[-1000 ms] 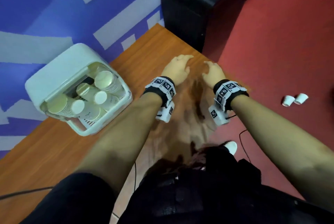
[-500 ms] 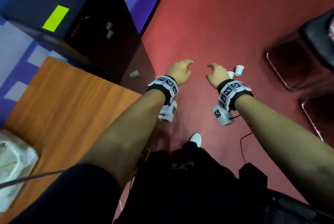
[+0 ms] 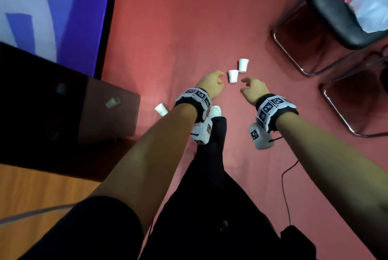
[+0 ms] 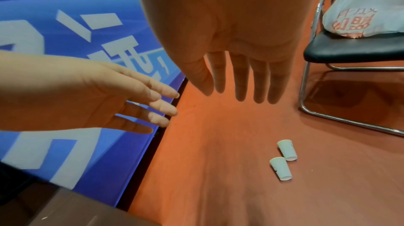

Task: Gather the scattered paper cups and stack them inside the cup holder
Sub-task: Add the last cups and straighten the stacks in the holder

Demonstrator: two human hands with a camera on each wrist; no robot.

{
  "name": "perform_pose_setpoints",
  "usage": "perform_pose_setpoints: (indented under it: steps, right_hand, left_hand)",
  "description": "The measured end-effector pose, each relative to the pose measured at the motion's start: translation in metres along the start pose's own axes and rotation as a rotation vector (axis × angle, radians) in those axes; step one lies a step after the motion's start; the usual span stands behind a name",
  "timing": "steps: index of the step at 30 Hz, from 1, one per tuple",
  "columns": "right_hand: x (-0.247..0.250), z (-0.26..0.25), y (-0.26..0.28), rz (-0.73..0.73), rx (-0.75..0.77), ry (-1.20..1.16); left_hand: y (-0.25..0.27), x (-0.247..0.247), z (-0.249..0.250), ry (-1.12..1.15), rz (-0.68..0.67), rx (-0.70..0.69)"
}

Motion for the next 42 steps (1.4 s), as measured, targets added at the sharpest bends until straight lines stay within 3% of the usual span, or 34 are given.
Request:
perform_pose_setpoints:
  steps: [8,15,18,23,25,31,33,36,38,42]
  right_hand:
    - [0.010,0.076,-0.159,-0.039,-0.135,-0.077]
    - [-0.053,0.174,-0.271,-0.092,-0.291,-0.252]
    - [-0.088,0.222,-0.328,-0.116,-0.290,-0.278]
    - [-0.137,0.284,-0.422,-0.198,-0.196,-0.229]
    - [-0.162,0.300,-0.453,-0.234,-0.151,-0.217]
    - [-0.242,0.344,-0.515,-0.258,-0.156,-0.244]
    - [-0.260,0.352,-0.527,-0.251,-0.160,-0.275]
    - [-0.278,0.362,-0.550,-0.225,-0.099,-0.366]
    - [-0.292,0.371,-0.565,-0.223,-0.045,-0.448]
    - [-0.260,0.332,-0.547,-0.165,-0.010,-0.574]
  left_hand:
    - [-0.179,-0.042,0.000,0.064,-0.045,0.215]
    - [-0.310,-0.120,-0.030,0.212,-0.079,0.356]
    - [-0.381,-0.155,-0.046,0.277,-0.072,0.386]
    - [-0.499,-0.203,-0.083,0.388,-0.215,0.476]
    - [-0.535,-0.214,-0.099,0.330,-0.226,0.481]
    - [-0.584,-0.294,-0.157,0.055,-0.469,0.463]
    - [-0.594,-0.316,-0.167,0.049,-0.475,0.455]
    - [-0.611,-0.339,-0.166,0.143,-0.443,0.382]
    - [-0.612,-0.344,-0.163,0.264,-0.426,0.413]
    - [-0.595,-0.326,-0.152,0.512,-0.385,0.473]
Point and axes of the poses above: each hand's wrist, its own y-axis away from the middle knuckle, its own x-axis out of the back of the hand, z = x × y, the point moved 7 cm from there along -y, towards the middle knuckle, and after that the axes turned 11 degrees about x, right-handed, at the moved point
